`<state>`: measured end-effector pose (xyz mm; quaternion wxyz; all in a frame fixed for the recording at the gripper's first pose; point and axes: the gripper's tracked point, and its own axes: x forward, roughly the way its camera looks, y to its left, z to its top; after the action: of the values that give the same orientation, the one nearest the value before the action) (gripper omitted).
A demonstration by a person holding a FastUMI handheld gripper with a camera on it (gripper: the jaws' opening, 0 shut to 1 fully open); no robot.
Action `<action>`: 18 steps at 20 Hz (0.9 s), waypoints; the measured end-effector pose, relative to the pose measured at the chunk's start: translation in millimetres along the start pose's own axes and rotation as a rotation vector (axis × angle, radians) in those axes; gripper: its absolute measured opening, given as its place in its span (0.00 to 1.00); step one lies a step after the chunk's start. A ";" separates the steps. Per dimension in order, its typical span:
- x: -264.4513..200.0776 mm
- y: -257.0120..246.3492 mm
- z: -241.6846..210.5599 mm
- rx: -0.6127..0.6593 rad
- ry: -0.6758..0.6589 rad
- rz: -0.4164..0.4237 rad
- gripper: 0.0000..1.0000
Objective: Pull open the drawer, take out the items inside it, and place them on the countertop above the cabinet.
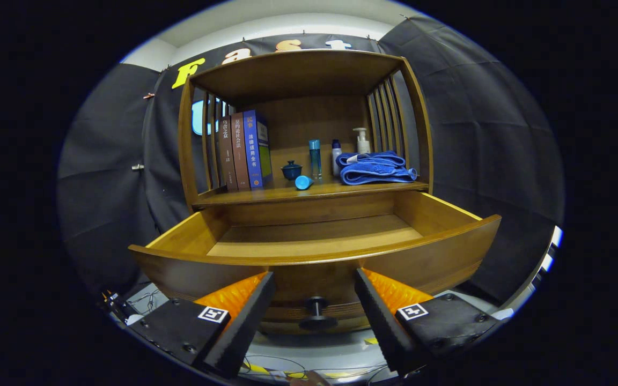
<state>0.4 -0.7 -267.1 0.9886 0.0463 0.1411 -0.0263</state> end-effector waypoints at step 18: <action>135.4 8.3 31.8 -0.031 -0.018 -0.011 0.99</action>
<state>139.5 -0.8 -274.1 0.9902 0.0298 0.1328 -0.0301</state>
